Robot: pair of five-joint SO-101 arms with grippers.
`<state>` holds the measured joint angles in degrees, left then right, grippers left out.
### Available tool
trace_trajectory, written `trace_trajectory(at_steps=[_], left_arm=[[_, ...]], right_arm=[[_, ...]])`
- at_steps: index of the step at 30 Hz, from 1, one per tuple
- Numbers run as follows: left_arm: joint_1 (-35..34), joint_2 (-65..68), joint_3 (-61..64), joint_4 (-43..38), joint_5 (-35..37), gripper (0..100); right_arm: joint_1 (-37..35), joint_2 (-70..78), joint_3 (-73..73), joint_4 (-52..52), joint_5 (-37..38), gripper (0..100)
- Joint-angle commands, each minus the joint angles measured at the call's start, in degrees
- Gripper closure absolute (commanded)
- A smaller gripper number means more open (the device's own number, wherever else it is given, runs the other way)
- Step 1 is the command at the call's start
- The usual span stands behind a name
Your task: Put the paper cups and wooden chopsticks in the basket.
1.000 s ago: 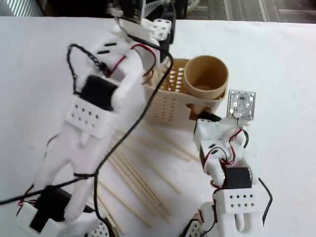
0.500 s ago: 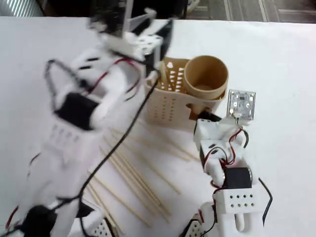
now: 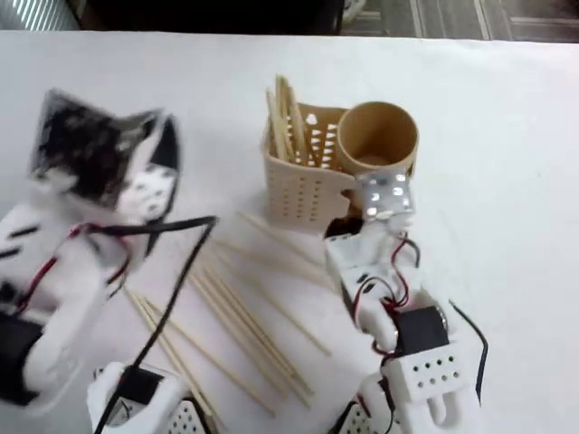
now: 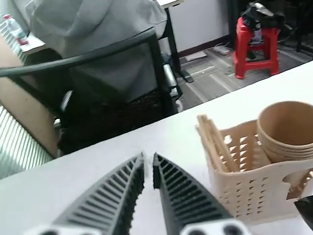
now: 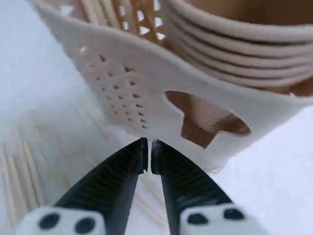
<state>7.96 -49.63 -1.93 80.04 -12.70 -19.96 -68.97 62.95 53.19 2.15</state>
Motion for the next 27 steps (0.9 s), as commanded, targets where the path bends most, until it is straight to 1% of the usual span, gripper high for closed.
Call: trace_trajectory(at_steps=[1,4,7,11,14,18,22,26,27], left_arm=[[-8.4,-2.95,2.9,2.81,-0.44,95],[-14.99,-5.93,11.08,2.46,-0.44,95],[-20.09,-10.07,21.1,-0.35,-0.35,95],[-25.45,-17.45,35.08,-7.21,-0.35,95],[-28.88,-23.08,45.27,-12.66,-0.35,95],[-31.43,-29.05,56.09,-18.02,-0.26,95],[-31.69,-33.27,62.33,-20.31,3.6,95],[-31.69,-36.09,64.18,-19.96,4.04,95],[-31.69,-36.53,64.7,-19.96,4.04,95]], right_arm=[[-6.55,-0.84,-8.35,6.73,2.55,96.8],[-13.14,2.68,-13.36,11.38,3.16,96.7],[-18.86,12.0,-16.97,13.67,3.25,96.7],[-25.89,26.15,-21.71,14.29,4.84,96.7],[-28.7,35.3,-25.14,14.29,4.75,94.3],[-30.64,45.58,-28.4,14.11,4.22,84.6],[-33.1,54.99,-32.88,13.76,4.22,84.4],[-34.77,63.43,-37.27,12.88,3.96,84.4],[-34.77,65.27,-38.07,12.26,2.81,84.4]])
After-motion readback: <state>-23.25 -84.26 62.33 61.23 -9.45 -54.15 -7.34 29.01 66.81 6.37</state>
